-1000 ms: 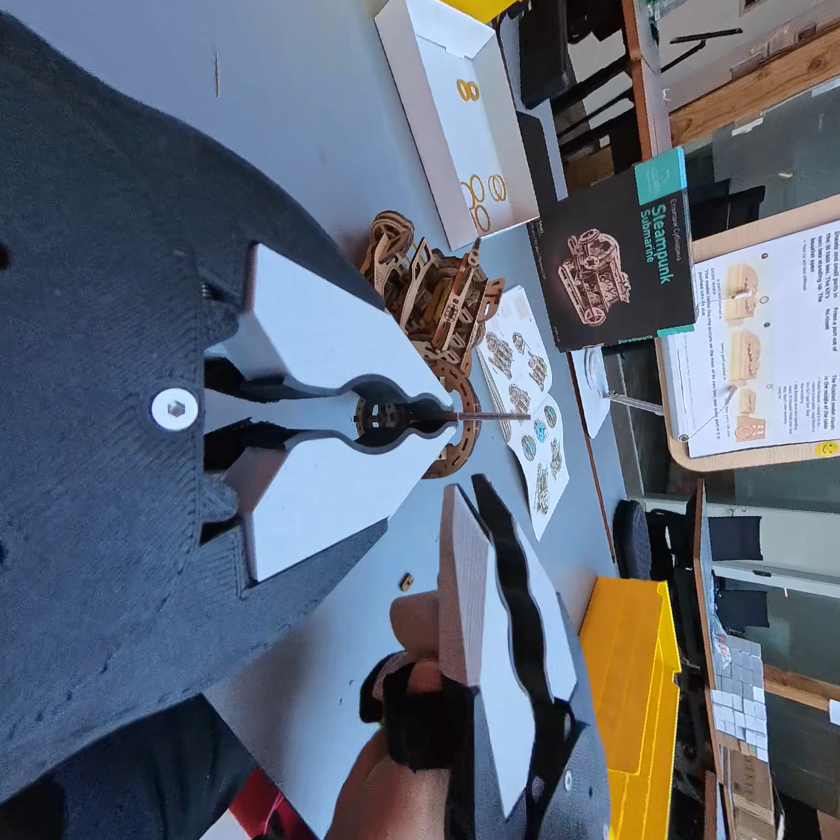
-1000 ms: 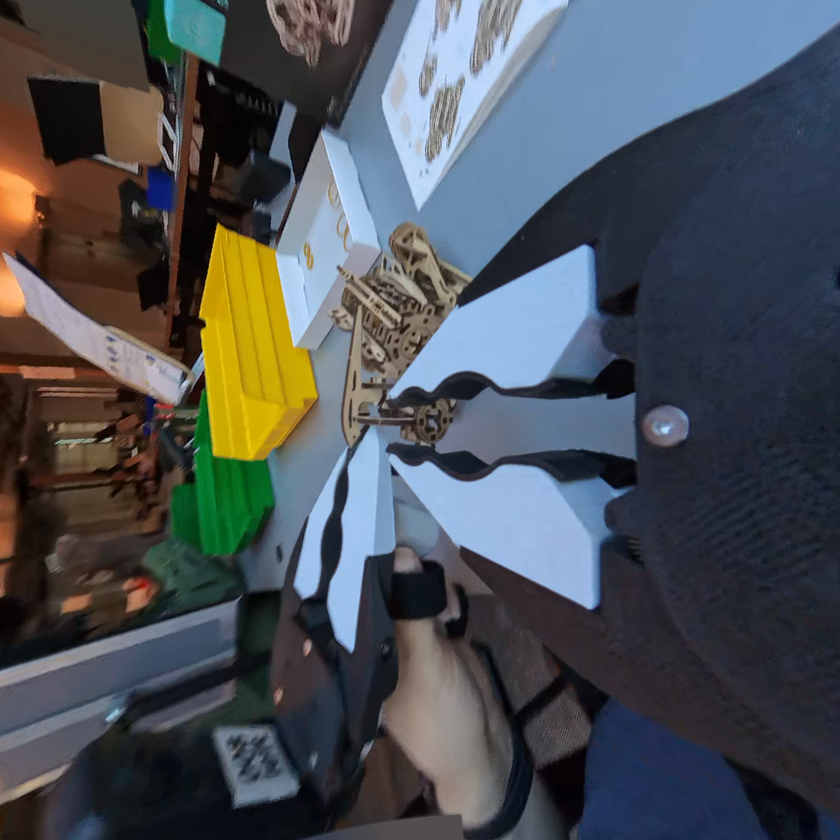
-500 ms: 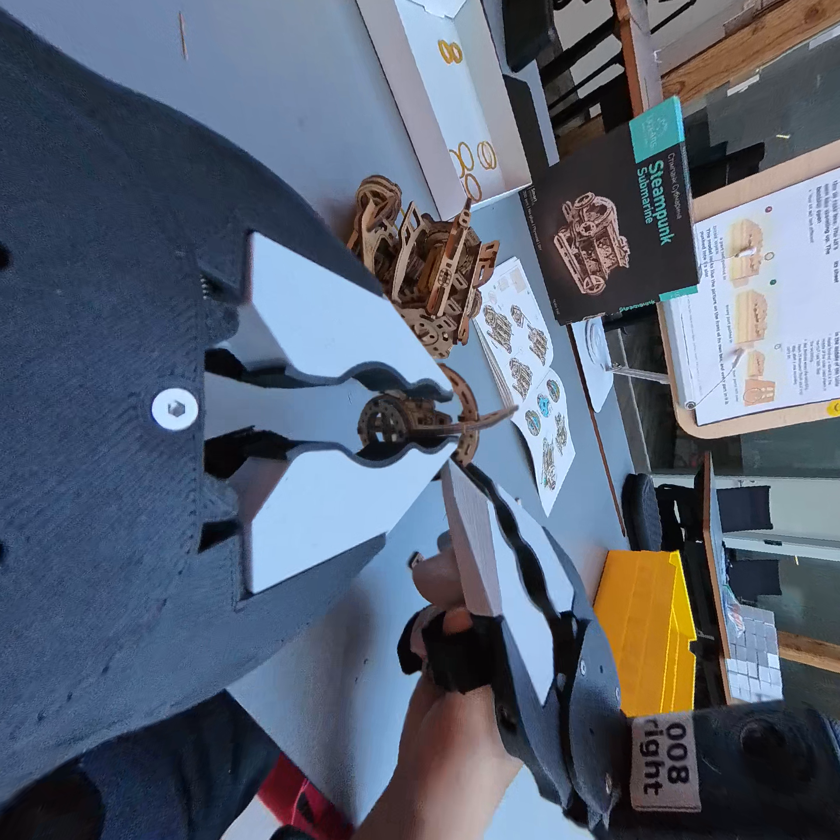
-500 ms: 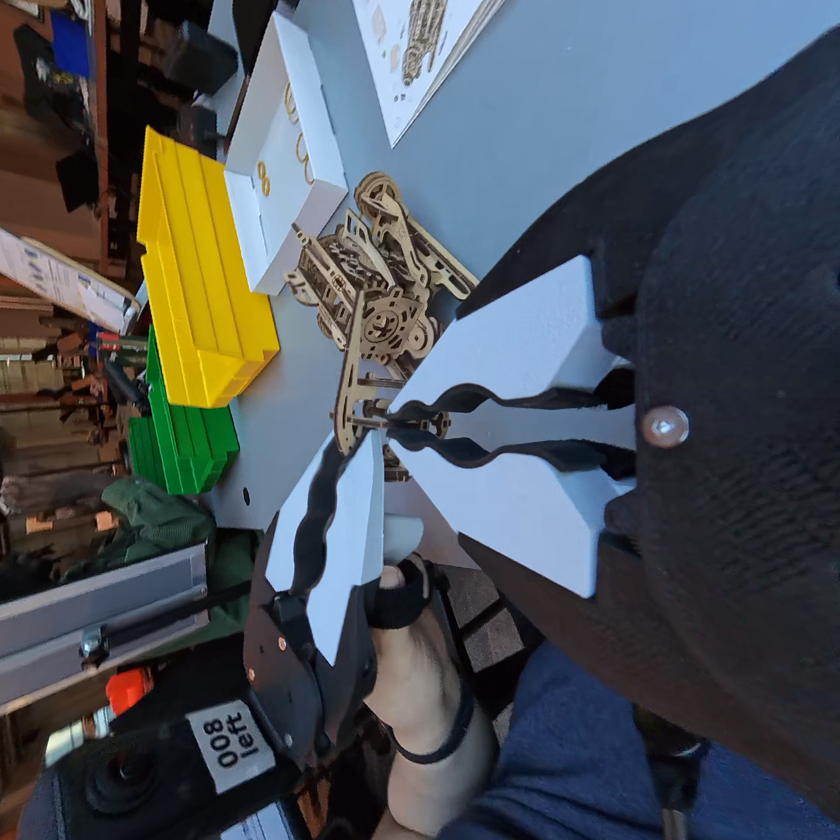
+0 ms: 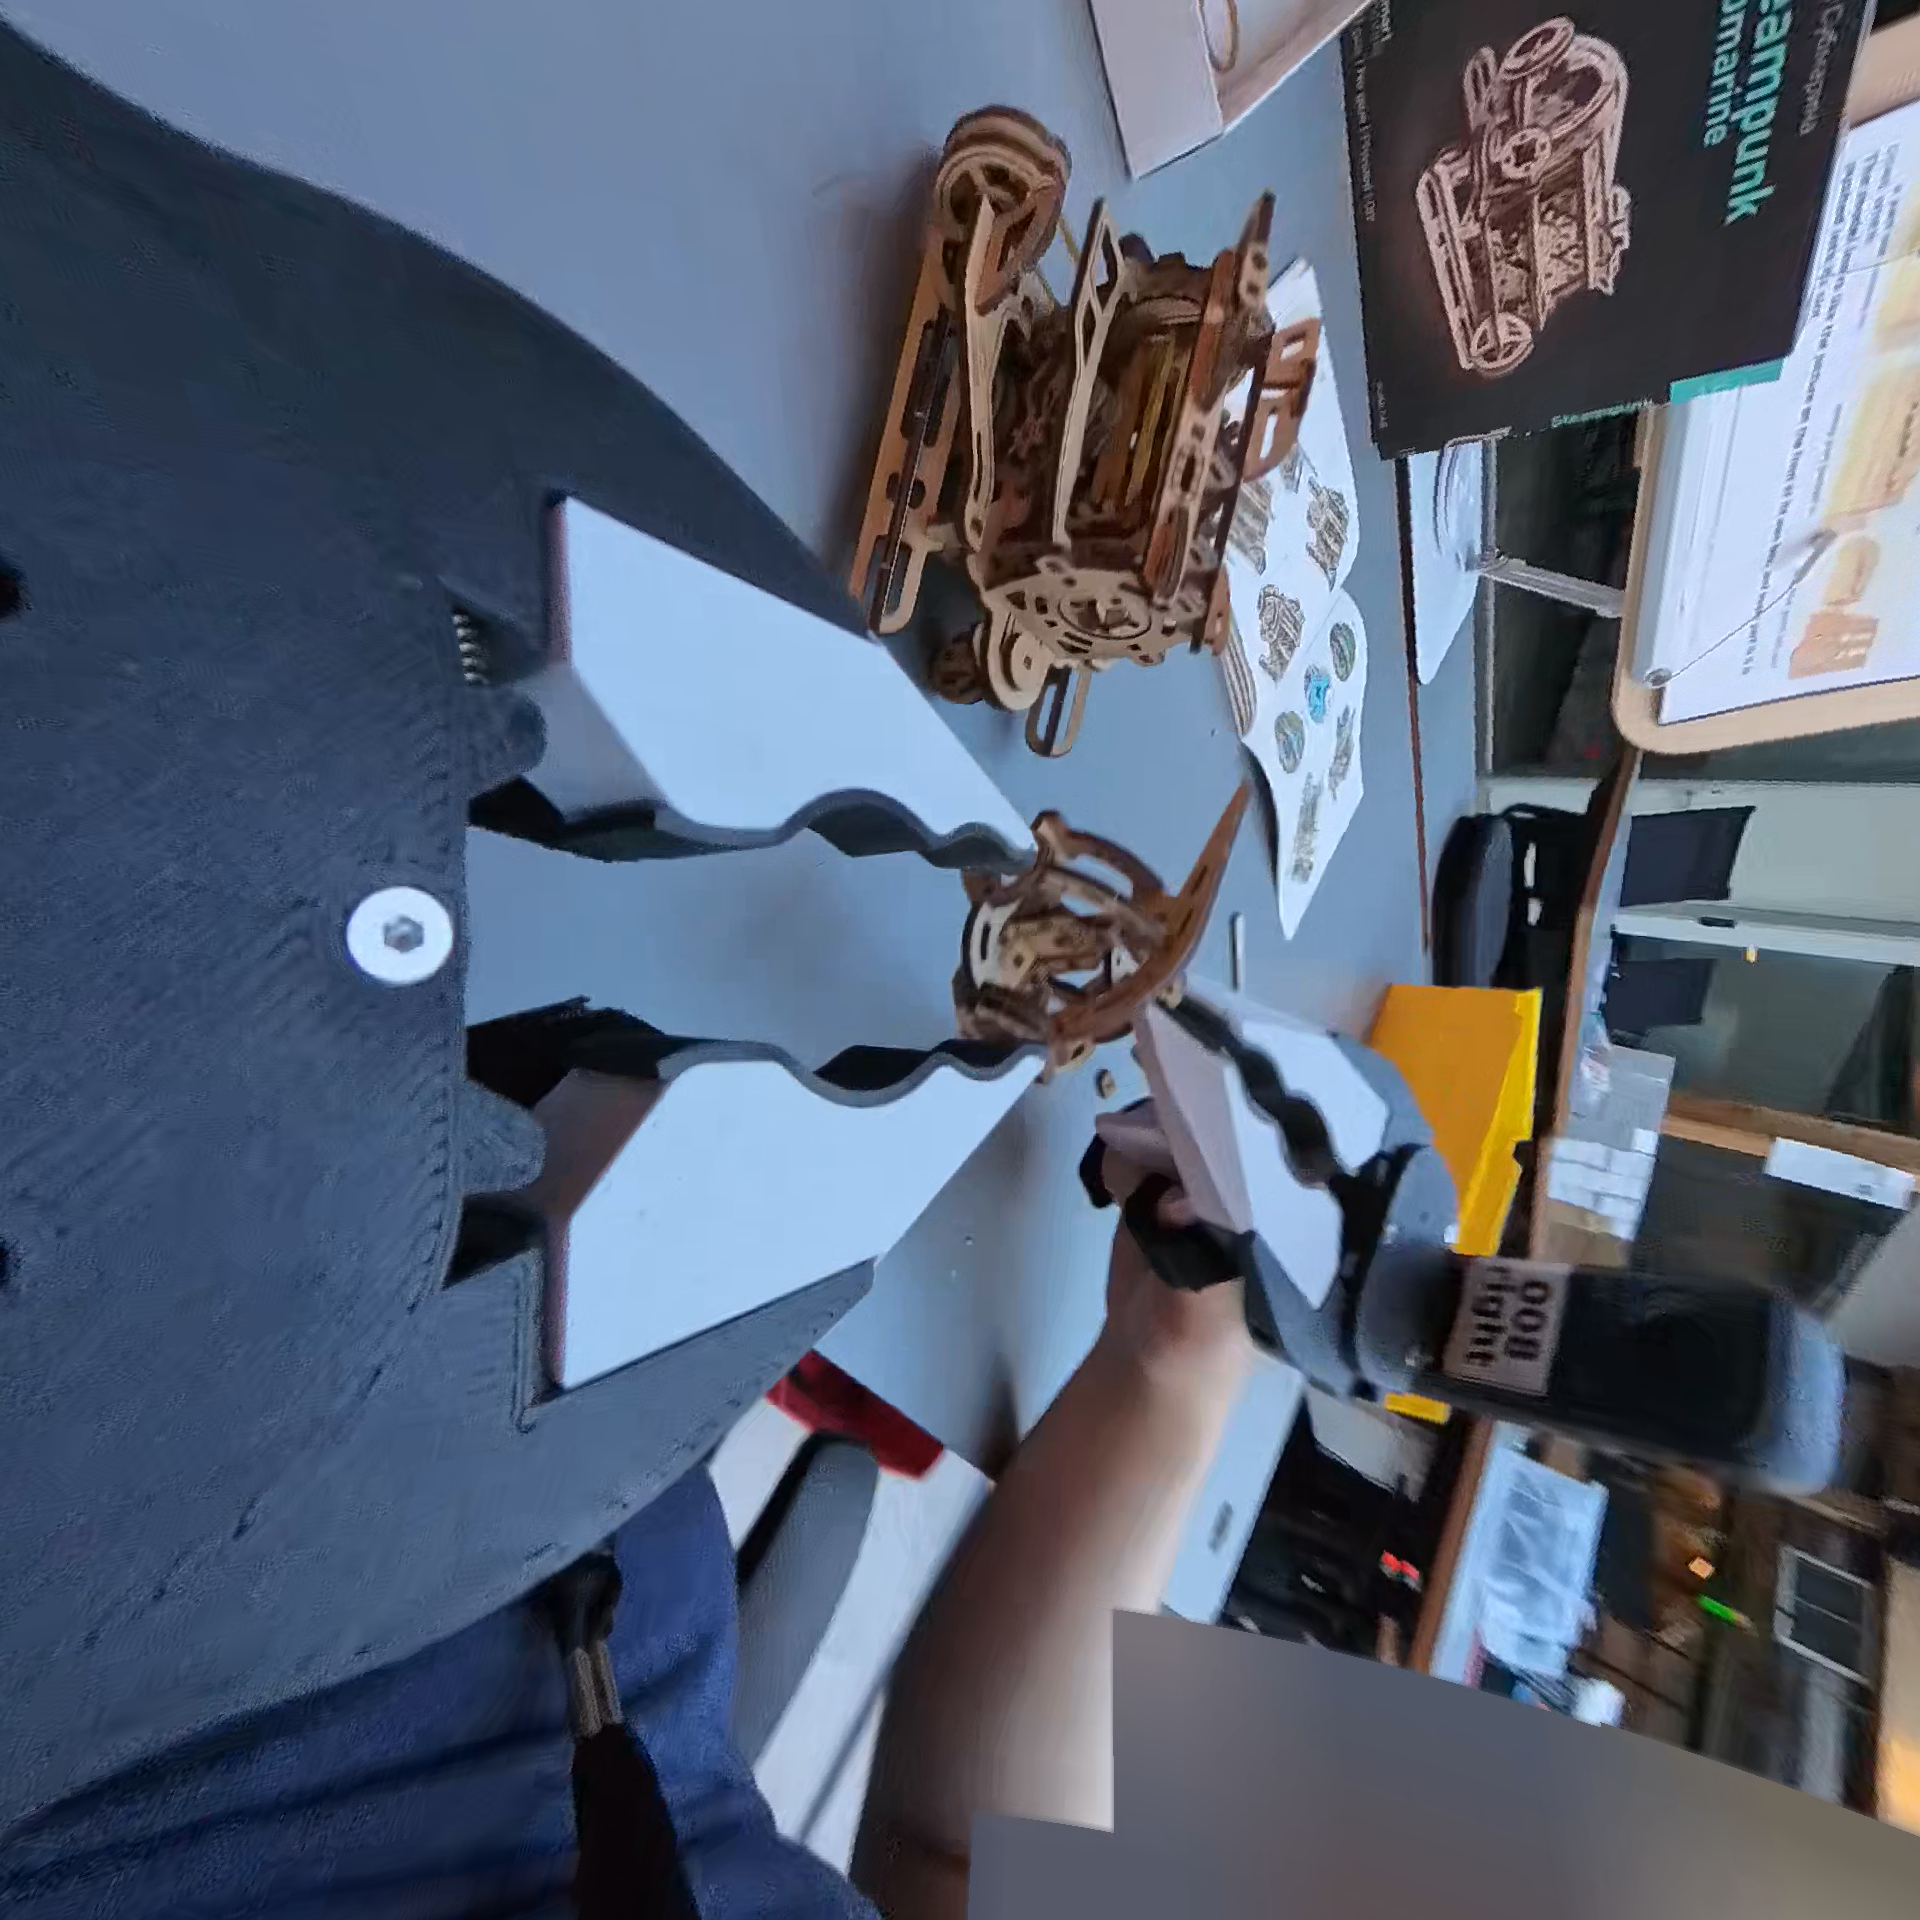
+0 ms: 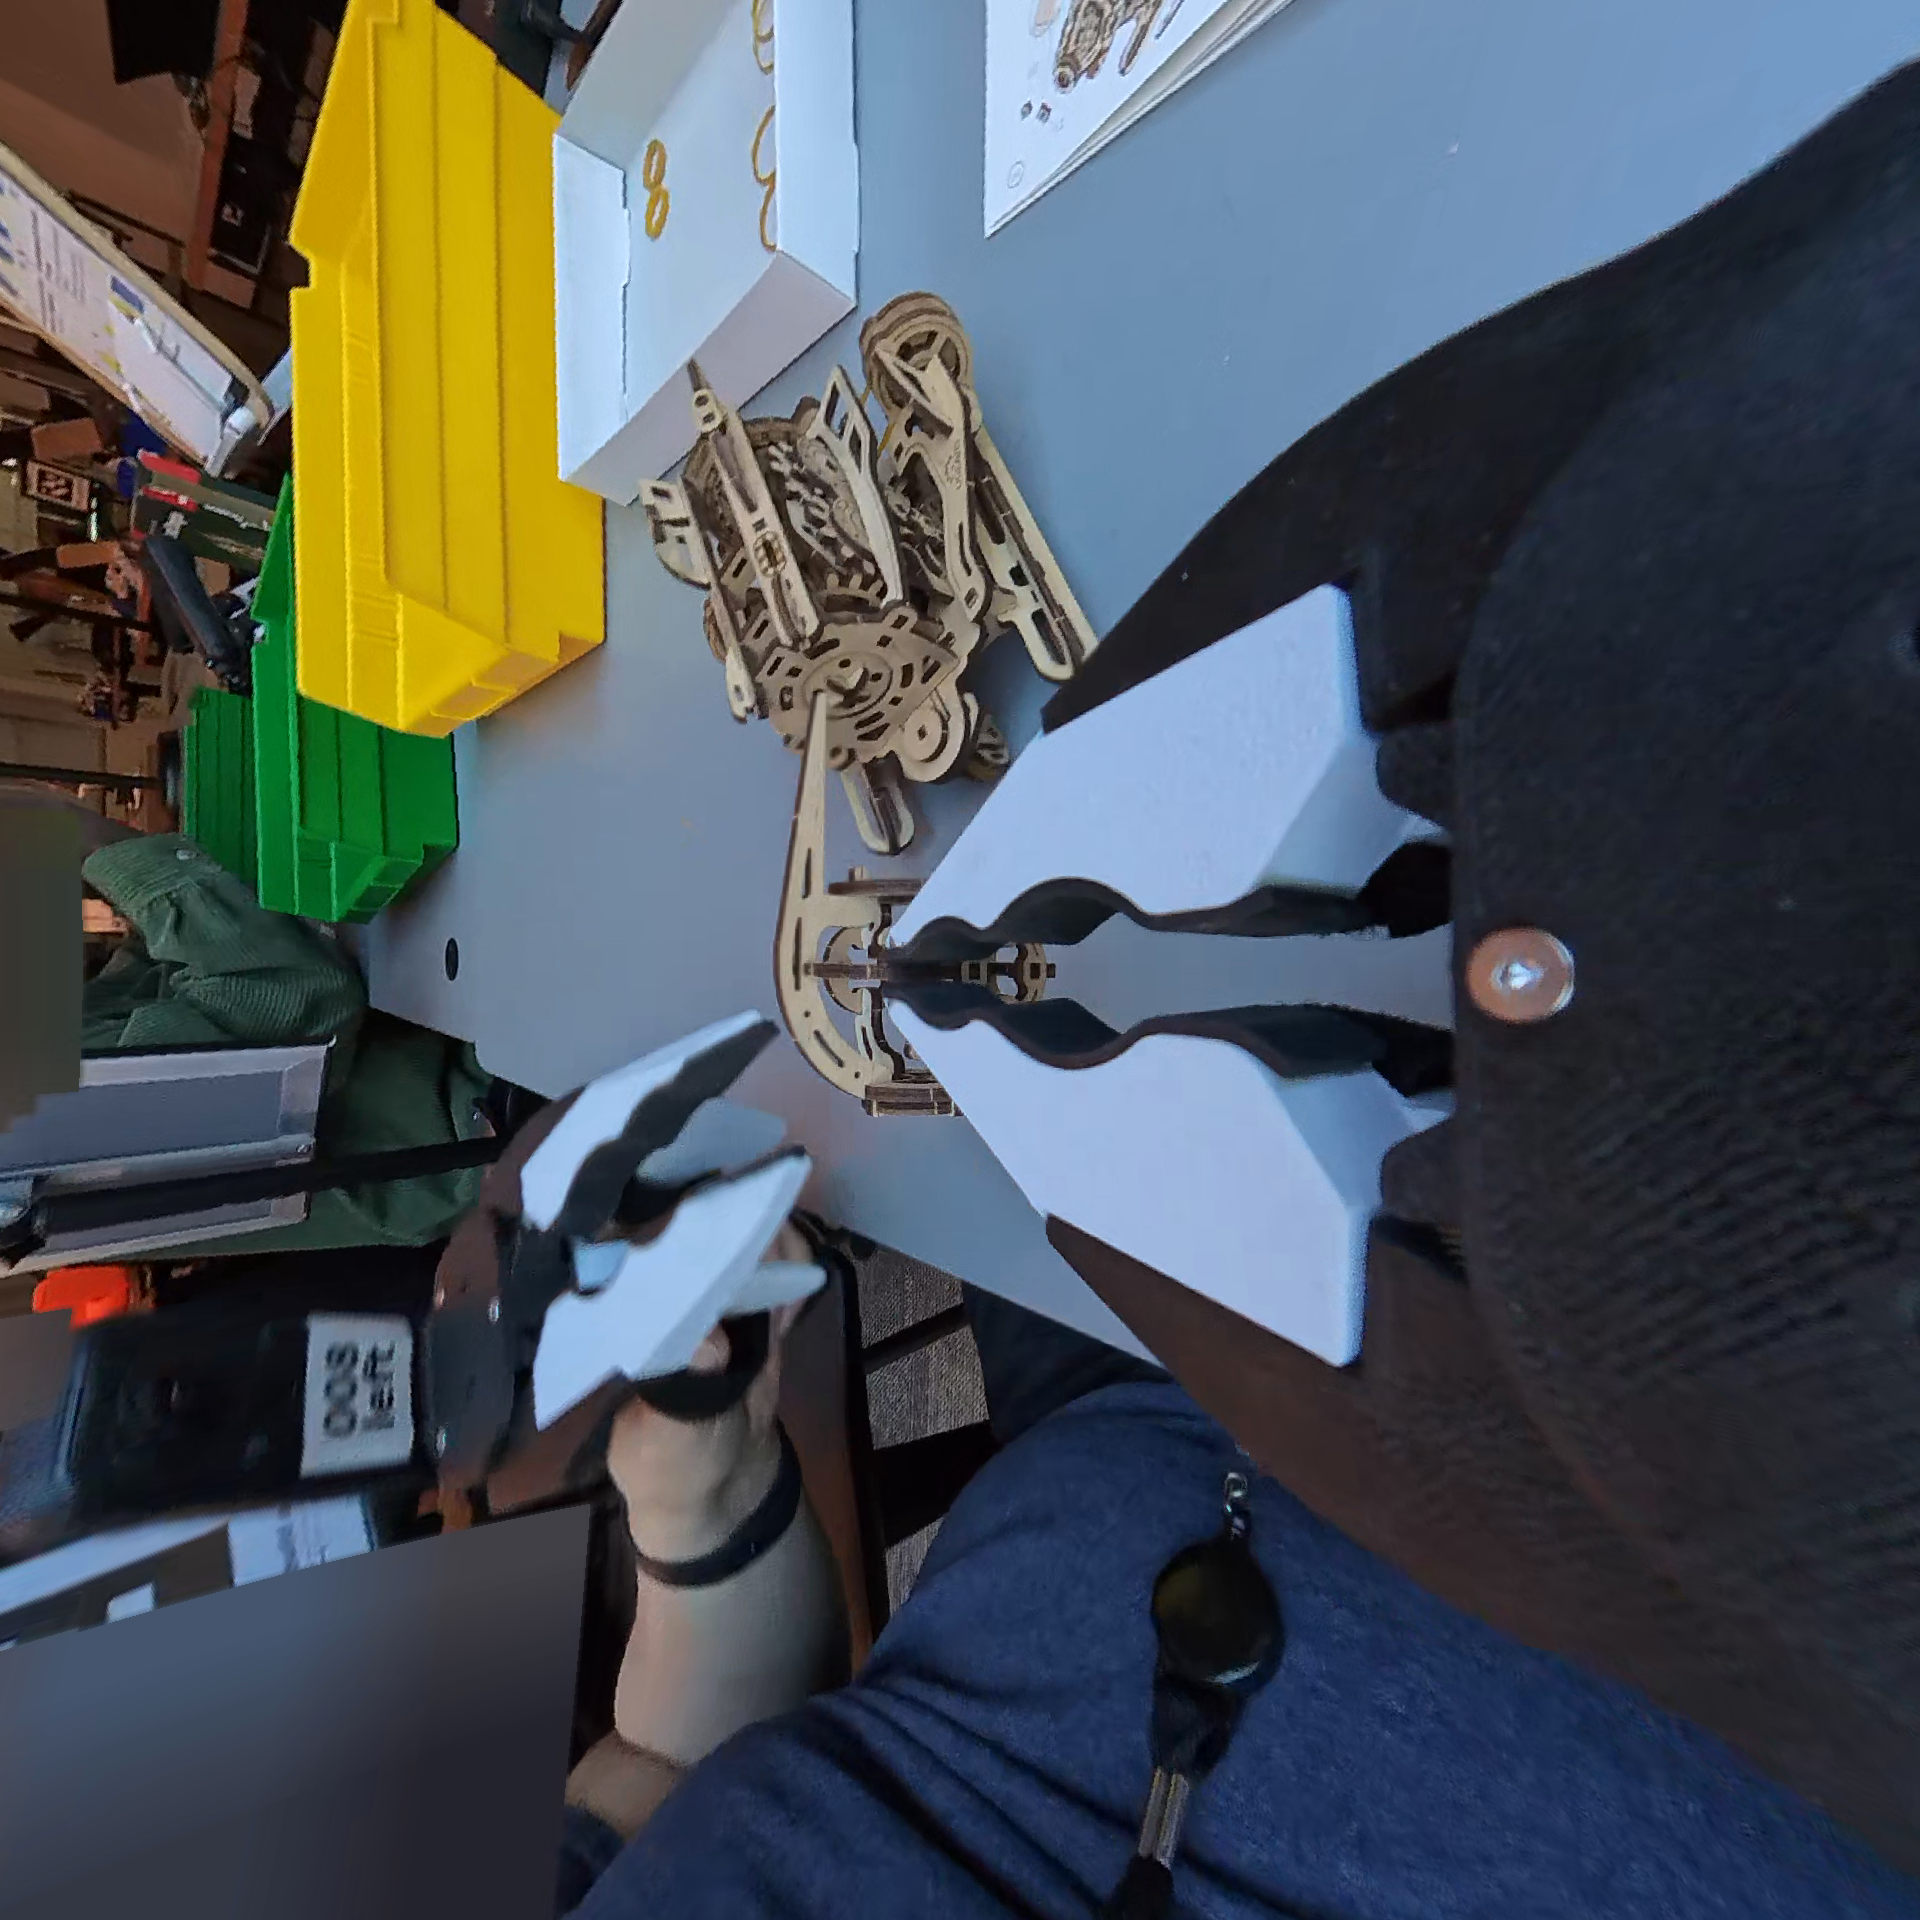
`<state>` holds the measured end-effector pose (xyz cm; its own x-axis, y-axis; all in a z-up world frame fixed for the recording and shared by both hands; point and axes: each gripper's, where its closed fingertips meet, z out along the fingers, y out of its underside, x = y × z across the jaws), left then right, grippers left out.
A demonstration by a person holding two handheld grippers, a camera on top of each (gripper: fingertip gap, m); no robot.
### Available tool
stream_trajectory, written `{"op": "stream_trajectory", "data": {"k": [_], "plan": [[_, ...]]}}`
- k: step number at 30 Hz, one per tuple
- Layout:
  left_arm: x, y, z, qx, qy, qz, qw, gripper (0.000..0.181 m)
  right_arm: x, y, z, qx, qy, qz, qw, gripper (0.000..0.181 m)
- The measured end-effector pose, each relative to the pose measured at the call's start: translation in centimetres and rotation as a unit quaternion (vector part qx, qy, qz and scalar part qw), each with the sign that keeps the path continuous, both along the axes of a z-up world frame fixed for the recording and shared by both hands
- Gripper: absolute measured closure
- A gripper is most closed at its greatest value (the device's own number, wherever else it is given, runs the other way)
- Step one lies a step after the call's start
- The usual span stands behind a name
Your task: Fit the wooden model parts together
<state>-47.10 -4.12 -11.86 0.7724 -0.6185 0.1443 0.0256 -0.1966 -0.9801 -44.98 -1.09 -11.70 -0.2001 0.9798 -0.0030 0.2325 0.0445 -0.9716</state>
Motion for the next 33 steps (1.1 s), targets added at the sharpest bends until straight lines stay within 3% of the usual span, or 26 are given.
{"op": "stream_trajectory", "data": {"k": [1, 3, 8, 13, 20, 26, 33], "plan": [[-0.6, 0.2, 0.5, -0.003, -0.027, -0.006, 1.0, 0.15, 0.1, -0.4, 0.3, -0.003, 0.004, 0.013, 1.0, 0.18], [-1.7, 0.6, 1.2, -0.011, -0.06, -0.021, 0.998, 0.152, 0.1, -0.9, 1.1, -0.012, 0.012, 0.028, 0.999, 0.18], [-1.1, 0.3, -0.2, -0.11, -0.099, -0.116, 0.982, 0.157, 0.5, -1.7, 3.4, -0.036, 0.061, 0.059, 0.996, 0.18], [-0.3, -1.1, 1.9, -0.19, -0.272, -0.228, 0.916, 0.164, 0.9, -2.4, 4.4, -0.028, 0.085, 0.077, 0.993, 0.18], [2.1, -2.6, 2.7, -0.226, -0.302, -0.303, 0.875, 0.168, 2.2, -3.3, 4.6, 0.024, 0.116, 0.047, 0.992, 0.18], [3.1, -1.4, 2.7, -0.249, -0.281, -0.318, 0.871, 0.171, 3.4, -3.1, 4.5, 0.057, 0.141, -0.005, 0.988, 0.18], [3.0, -0.6, 2.1, -0.298, -0.3, -0.322, 0.847, 0.18, 3.4, -1.7, 3.7, 0.064, 0.143, -0.087, 0.984, 0.175]]}}
